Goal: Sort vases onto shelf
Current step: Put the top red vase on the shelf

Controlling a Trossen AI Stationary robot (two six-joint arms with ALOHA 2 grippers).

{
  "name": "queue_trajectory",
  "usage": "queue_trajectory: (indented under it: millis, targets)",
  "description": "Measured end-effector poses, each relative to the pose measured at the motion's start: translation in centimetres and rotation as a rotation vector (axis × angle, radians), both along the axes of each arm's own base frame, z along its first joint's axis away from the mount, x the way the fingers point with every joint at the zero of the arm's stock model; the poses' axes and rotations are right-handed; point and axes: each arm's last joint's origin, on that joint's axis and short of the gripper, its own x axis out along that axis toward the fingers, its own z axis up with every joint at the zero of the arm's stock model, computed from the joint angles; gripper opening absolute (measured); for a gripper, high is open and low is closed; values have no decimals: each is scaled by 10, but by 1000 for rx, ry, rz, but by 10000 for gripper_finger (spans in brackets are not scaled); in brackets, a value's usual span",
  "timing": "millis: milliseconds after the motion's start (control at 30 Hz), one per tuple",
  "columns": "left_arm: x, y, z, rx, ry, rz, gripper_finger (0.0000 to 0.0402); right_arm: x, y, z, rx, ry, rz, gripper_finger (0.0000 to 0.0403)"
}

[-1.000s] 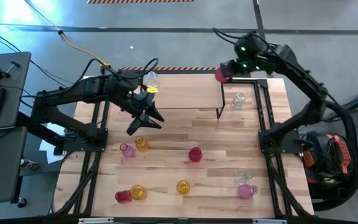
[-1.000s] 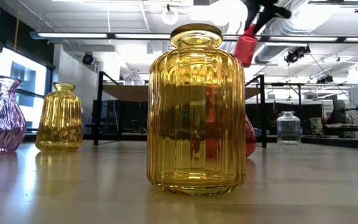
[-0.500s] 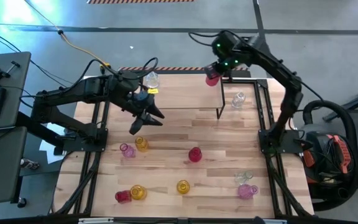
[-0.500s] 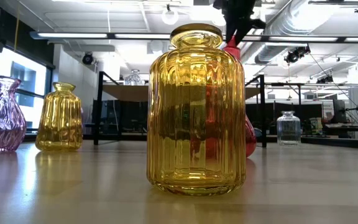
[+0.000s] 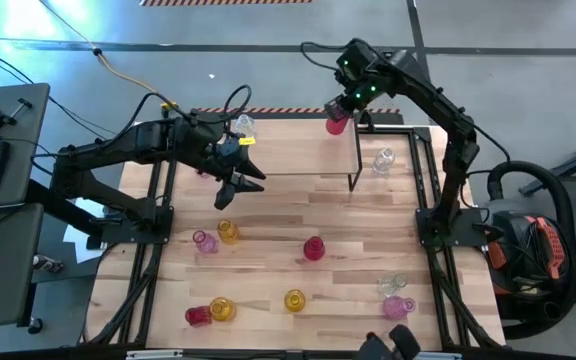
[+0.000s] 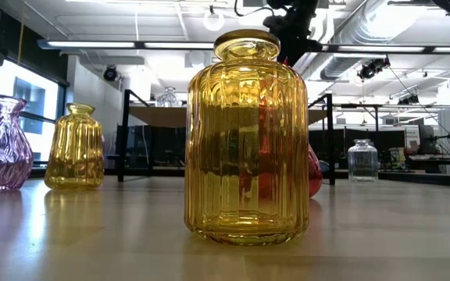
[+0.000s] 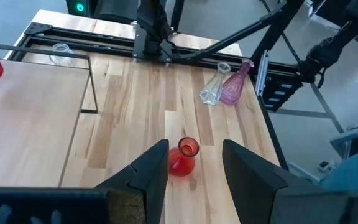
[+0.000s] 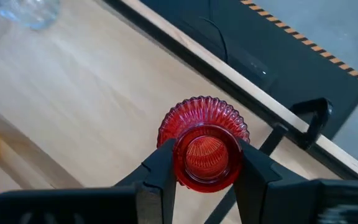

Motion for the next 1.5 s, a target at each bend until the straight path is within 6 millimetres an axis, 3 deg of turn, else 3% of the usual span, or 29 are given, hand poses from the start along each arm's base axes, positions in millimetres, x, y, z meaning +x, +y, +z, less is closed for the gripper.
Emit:
queue_trajectory:
  millis: [167, 300, 433, 800, 1500]
  targets:
    - [0, 0, 0, 1, 0, 1, 142, -5, -3, -4, 7, 33, -1, 94]
    - [0, 0, 0, 1, 0, 2, 142, 3, 8, -14, 32, 85, 64, 94]
    - [0, 0, 0, 1, 3, 1, 142, 13, 14, -9, -29, -16, 103, 94]
    - [0, 0, 0, 0, 7, 1, 142, 1, 2, -13, 20, 3, 68, 94]
    - [0, 0, 0, -1, 7, 0, 142, 7, -4, -26, 51, 57, 69, 95]
